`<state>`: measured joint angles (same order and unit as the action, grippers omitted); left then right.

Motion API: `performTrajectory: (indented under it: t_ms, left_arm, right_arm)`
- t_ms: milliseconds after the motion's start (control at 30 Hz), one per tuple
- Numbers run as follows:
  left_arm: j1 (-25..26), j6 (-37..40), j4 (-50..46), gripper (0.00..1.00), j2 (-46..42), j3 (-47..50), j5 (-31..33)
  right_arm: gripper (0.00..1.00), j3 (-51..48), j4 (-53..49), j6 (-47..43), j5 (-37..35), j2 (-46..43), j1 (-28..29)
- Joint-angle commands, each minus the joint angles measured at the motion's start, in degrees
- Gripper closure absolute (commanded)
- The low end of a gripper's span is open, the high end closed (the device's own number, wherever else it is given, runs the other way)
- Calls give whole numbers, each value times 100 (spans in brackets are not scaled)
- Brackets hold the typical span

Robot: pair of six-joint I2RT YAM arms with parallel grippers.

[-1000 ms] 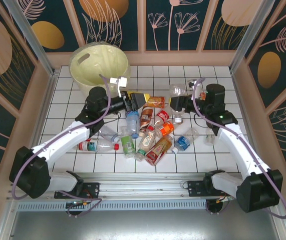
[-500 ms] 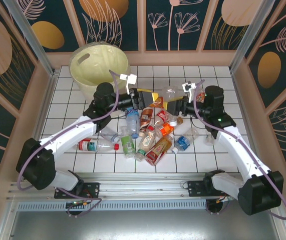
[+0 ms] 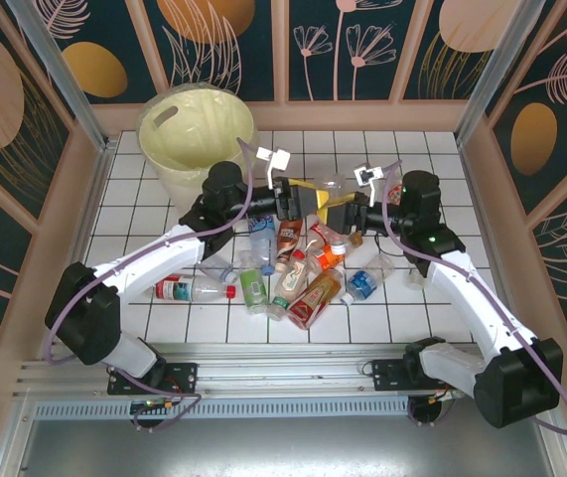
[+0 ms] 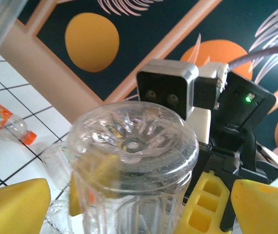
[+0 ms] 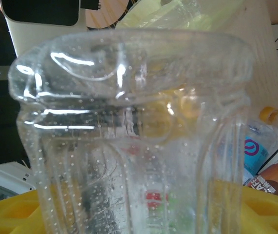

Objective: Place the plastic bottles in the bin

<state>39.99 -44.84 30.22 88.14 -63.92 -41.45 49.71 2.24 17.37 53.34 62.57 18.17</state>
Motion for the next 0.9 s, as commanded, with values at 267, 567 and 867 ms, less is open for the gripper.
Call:
performTrajectory:
  t_ms: [267, 567, 867]
  left_arm:
    - [70, 51, 347, 13, 282, -294, -76]
    - [66, -249, 766, 30, 370, -261, -30]
    - [66, -261, 788, 48, 329, -235, -51]
  right_arm:
    - [31, -137, 320, 22, 300, 59, 161]
    - [31, -190, 321, 4, 282, 47, 190]
    - [31, -254, 349, 39, 133, 10, 205]
